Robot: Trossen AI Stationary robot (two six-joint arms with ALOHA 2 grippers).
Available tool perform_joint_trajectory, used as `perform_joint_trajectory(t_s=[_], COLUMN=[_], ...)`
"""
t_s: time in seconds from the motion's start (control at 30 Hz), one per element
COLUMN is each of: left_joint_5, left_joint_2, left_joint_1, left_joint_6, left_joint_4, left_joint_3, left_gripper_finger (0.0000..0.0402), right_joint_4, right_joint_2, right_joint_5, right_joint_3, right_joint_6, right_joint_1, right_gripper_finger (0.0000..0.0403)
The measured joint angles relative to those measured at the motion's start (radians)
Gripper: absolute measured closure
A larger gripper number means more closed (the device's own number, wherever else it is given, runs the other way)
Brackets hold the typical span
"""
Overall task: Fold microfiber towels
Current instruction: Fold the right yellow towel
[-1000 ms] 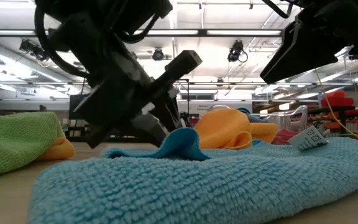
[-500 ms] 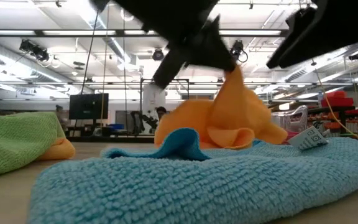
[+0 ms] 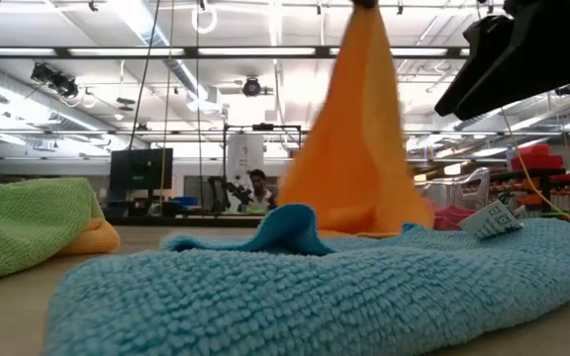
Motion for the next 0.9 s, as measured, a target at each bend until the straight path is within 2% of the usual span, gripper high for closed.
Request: perform_joint_trajectory(t_s=[0.17, 0.27, 0.43, 0.57, 0.7, 0.9], left_joint_5=[0.0, 0.003, 0.002, 0.001, 0.0, 0.0], left_joint_2=[-0.002, -0.001, 0.001, 0.0, 0.0, 0.0], left_joint_1=[0.0, -0.003, -0.008, -0.009, -0.006, -0.004], left_joint_6=[-0.153, -0.261, -0.375, -0.424, -0.427, -0.428], left_joint_4=[-0.236, -0.375, -0.534, -0.572, -0.575, -0.577], left_joint_3=[0.141, 0.189, 0.189, 0.188, 0.188, 0.188], left_gripper_finger=[0.0391, 0.0383, 0.0393, 0.0388, 0.038, 0.0393], right_joint_4=[0.041, 0.206, 0.507, 0.636, 0.661, 0.675], right_joint_2=[-0.002, 0.001, 0.001, 0.001, 0.019, 0.156], right_joint_5=[0.015, 0.021, 0.016, -0.001, 0.02, 0.086], right_joint_3=[-0.018, -0.095, -0.226, -0.246, -0.212, -0.143], right_joint_6=[0.065, 0.063, 0.062, 0.04, 0.018, 0.076], right_joint_1=[-0.03, -0.069, -0.136, -0.16, -0.155, -0.129], right_gripper_finger=[0.0186, 0.0186, 0.0186, 0.0186, 0.0186, 0.0186])
